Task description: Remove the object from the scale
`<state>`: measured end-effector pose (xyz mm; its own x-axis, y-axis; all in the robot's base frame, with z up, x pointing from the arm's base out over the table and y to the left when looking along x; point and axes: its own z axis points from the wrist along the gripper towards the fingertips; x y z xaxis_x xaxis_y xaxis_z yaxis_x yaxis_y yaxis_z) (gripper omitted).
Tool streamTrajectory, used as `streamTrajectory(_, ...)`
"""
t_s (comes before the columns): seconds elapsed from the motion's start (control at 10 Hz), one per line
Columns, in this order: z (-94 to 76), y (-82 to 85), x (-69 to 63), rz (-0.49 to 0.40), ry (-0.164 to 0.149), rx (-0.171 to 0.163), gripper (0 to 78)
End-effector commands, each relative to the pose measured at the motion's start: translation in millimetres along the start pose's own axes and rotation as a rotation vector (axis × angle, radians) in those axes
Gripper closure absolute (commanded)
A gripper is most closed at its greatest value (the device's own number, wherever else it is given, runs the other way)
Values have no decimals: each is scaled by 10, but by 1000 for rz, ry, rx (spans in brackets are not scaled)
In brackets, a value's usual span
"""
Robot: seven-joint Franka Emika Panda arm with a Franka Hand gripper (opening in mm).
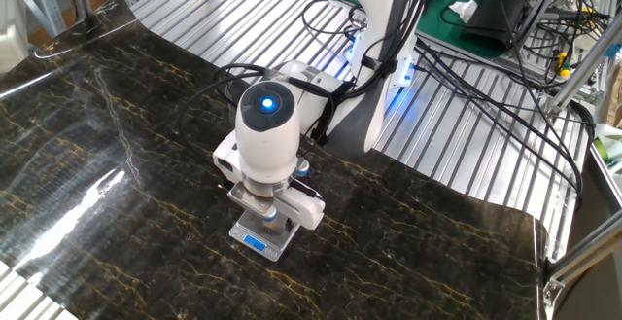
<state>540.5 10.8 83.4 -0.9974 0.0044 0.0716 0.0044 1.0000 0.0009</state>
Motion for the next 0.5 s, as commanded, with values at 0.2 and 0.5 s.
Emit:
streamTrajectory(0.2,-17,-1,-13,5,-6,5,2)
streamTrajectory(0.5,-16,-1,-13,8,-7,8,2)
